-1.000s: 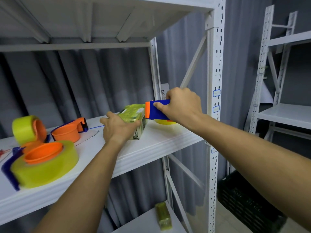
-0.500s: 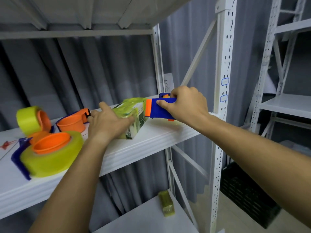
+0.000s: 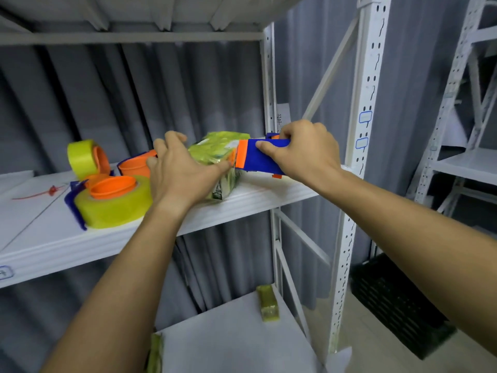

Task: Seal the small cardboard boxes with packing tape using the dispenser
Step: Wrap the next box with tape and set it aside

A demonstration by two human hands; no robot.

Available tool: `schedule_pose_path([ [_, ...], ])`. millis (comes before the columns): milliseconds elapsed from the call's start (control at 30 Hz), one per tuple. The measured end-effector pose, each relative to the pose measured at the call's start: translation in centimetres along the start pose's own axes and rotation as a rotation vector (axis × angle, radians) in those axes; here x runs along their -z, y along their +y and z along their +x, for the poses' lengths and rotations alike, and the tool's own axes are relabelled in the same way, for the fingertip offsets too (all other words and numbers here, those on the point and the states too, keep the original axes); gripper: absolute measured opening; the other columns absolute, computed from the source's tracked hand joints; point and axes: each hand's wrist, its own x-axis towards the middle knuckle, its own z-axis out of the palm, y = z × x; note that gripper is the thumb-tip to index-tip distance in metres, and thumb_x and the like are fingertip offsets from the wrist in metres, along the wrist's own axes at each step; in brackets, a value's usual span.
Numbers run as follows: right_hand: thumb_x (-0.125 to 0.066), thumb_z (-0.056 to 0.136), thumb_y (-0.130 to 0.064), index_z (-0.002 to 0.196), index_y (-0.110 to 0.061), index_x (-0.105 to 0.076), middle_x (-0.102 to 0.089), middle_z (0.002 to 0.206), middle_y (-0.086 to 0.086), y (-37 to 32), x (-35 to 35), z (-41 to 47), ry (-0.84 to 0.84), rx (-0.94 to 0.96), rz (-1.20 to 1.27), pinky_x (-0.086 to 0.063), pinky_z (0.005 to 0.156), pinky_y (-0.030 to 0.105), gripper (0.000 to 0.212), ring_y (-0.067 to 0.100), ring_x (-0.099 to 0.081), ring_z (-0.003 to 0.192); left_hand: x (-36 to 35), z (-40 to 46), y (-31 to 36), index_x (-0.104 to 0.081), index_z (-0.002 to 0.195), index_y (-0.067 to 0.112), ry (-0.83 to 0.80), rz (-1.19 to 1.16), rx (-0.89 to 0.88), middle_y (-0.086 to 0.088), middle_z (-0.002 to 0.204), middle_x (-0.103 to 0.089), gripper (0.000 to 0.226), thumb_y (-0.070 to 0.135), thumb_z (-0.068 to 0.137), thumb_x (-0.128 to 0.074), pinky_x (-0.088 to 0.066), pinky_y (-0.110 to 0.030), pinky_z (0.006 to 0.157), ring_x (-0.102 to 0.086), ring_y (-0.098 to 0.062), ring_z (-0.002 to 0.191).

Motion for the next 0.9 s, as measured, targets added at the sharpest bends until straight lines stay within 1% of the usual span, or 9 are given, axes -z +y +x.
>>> schedule_pose_path([
  [100,-0.064,0.083,-0.06,0.059,-0.019,-0.048,-0.049,0.057,-0.006,1.3,2.7,-1.6,0.018,-0.003,0.038,-0.025,0.049,0.026,0.05,0.017,-0.05,0.062,0.9,-2.7,2.2,-0.046,0.126,0.021,0.052,-0.007,-0.019,-0.001,0.127,-0.046,0.094,0.076,0.057,-0.077,-0.039,-0.04,0.096,-0.046,-0.034,0.119],
  [200,-0.065,0.082,-0.059,0.055,-0.024,-0.042,-0.046,0.056,-0.008,3.3,5.9,-3.7,0.026,-0.005,0.061,-0.024,0.049,0.026,0.05,0.02,-0.049,0.065,1.4,-5.9,5.0,-0.047,0.124,0.021,0.079,-0.016,-0.038,-0.001,0.126,-0.047,0.094,0.079,0.056,-0.075,-0.039,-0.039,0.098,-0.045,-0.033,0.12],
  [367,-0.066,0.081,-0.059,0.056,-0.022,-0.044,-0.043,0.053,-0.01,7.5,11.1,-7.5,0.018,-0.012,0.037,-0.022,0.048,0.024,0.05,0.005,-0.041,0.054,0.9,-11.8,9.7,-0.047,0.121,0.02,0.069,-0.054,-0.058,-0.002,0.124,-0.046,0.09,0.079,0.058,-0.074,-0.036,-0.036,0.099,-0.044,-0.031,0.12],
  [433,-0.065,0.08,-0.06,0.057,-0.02,-0.046,-0.046,0.054,-0.009,9.1,12.6,-9.1,0.007,-0.02,0.009,-0.022,0.048,0.025,0.05,0.008,-0.044,0.055,0.5,-14.2,11.1,-0.047,0.12,0.02,0.049,-0.067,-0.058,0.001,0.121,-0.045,0.088,0.077,0.059,-0.074,-0.035,-0.035,0.097,-0.043,-0.03,0.12],
  [533,-0.063,0.078,-0.061,0.058,-0.018,-0.045,-0.048,0.059,-0.006,11.4,14.0,-11.5,-0.004,-0.031,-0.032,-0.022,0.049,0.025,0.051,0.022,-0.049,0.065,-0.7,-17.5,12.5,-0.049,0.119,0.021,0.018,-0.087,-0.047,0.006,0.116,-0.04,0.086,0.076,0.058,-0.074,-0.033,-0.031,0.094,-0.043,-0.03,0.12],
  [600,-0.063,0.077,-0.061,0.058,-0.019,-0.043,-0.048,0.061,-0.004,12.9,14.5,-13.3,-0.025,-0.045,-0.046,-0.021,0.049,0.026,0.05,0.024,-0.05,0.068,-1.8,-19.8,13.0,-0.049,0.118,0.022,-0.007,-0.08,-0.028,0.006,0.115,-0.038,0.086,0.078,0.057,-0.073,-0.03,-0.03,0.09,-0.043,-0.03,0.118],
  [700,-0.064,0.077,-0.06,0.057,-0.02,-0.041,-0.045,0.06,-0.005,14.8,14.0,-16.0,-0.069,-0.053,-0.073,-0.019,0.049,0.026,0.051,0.024,-0.048,0.067,-3.6,-22.9,12.7,-0.048,0.115,0.023,-0.047,-0.077,0.004,0.005,0.113,-0.038,0.086,0.08,0.055,-0.07,-0.029,-0.029,0.088,-0.043,-0.03,0.115],
  [767,-0.064,0.079,-0.061,0.057,-0.02,-0.042,-0.048,0.061,-0.004,15.9,13.1,-17.7,-0.109,-0.067,-0.085,-0.02,0.048,0.026,0.051,0.024,-0.05,0.066,-5.0,-24.7,11.8,-0.048,0.116,0.023,-0.098,-0.082,0.038,0.003,0.115,-0.041,0.086,0.08,0.055,-0.071,-0.029,-0.028,0.087,-0.043,-0.029,0.113],
  [900,-0.062,0.083,-0.064,0.065,-0.021,-0.045,-0.059,0.073,0.002,17.7,10.0,-21.0,-0.247,-0.096,-0.104,-0.032,0.055,0.029,0.05,0.025,-0.058,0.071,-8.4,-28.1,9.3,-0.046,0.12,0.023,-0.196,-0.105,0.153,0.001,0.119,-0.04,0.086,0.074,0.059,-0.078,-0.032,-0.029,0.09,-0.041,-0.028,0.116],
])
